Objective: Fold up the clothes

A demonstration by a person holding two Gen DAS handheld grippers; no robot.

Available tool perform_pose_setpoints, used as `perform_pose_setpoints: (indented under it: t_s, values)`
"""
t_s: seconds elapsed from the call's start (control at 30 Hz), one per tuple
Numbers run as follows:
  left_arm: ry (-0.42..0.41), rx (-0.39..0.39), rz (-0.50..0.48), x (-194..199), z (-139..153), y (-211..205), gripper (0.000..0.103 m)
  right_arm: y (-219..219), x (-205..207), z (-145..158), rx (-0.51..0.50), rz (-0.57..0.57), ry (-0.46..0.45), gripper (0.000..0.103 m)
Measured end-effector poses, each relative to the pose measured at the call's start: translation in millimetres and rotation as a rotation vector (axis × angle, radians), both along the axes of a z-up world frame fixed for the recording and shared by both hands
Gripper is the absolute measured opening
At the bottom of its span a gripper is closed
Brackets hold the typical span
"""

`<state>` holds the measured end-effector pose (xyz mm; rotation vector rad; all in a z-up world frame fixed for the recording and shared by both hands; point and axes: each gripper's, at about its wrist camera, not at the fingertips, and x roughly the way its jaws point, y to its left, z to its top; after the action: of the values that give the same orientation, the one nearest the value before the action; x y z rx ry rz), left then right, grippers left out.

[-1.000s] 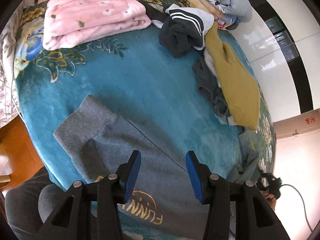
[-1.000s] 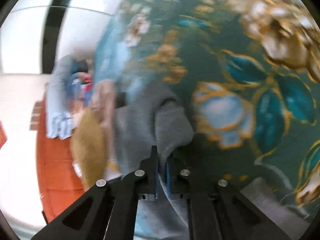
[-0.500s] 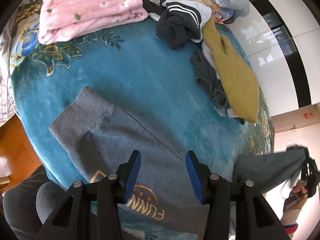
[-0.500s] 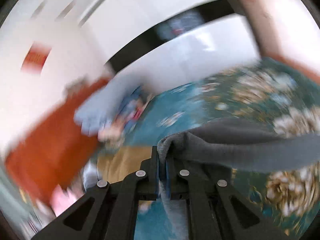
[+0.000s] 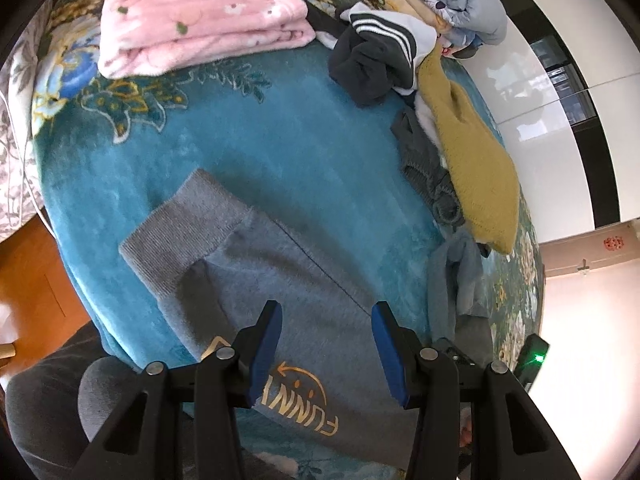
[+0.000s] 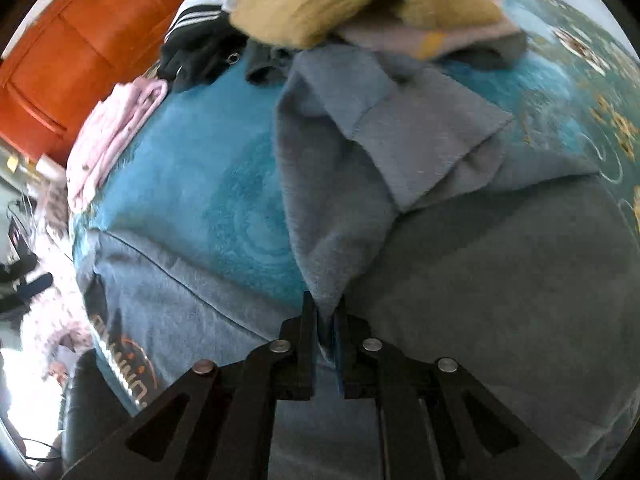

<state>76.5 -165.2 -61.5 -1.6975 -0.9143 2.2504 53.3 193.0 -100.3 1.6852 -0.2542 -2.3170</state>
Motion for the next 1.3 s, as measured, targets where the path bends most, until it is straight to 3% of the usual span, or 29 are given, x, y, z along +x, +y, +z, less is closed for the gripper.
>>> perform_pose_setpoints:
  t_s: [0.07,0.17,0.3,0.53,0.7,0.8,0.87,0.9,1.03,1.17,1.3]
  values:
    - [-0.005,0.003,-0.012,0,-2,1,0.051,12,2,14,-0.024,-0.014,0.033,0.040]
    - [-0.010,0.004,-0.014,1,-5,0,0.051,33,0,35,-0.050,-0.050,0.092,0.049]
    - [-0.017,0.003,-0.006,2,-6,-3,0.051,49,-23,44,0.045,-0.078,0.120,0.050]
    - [-0.014,-0.002,0.010,4,-4,-6,0.051,-17,-64,29,0.279,0.199,0.160,0.053]
    - [-0.007,-0.005,0.014,4,-3,-9,0.051,-29,-86,10,0.410,0.210,0.100,0.053]
    - [-0.015,0.005,0.021,3,-8,-11,0.051,-16,-93,20,0.384,0.157,0.089,0.041]
    - [-0.024,0.012,0.011,2,-12,-10,0.051,-11,-95,26,0.378,0.167,0.073,0.012]
    - [-0.027,0.016,0.004,2,-13,-9,0.051,-10,-95,28,0.371,0.179,0.065,0.010]
    - [-0.028,0.035,0.002,1,-18,-13,0.051,-12,-87,58,0.167,0.228,-0.002,0.006]
    - [-0.026,0.058,0.013,-1,-22,-20,0.051,-26,-85,110,-0.229,0.277,-0.072,0.006]
    - [-0.030,0.097,0.032,-2,-29,-31,0.051,-61,-108,144,-0.510,0.293,-0.111,0.006]
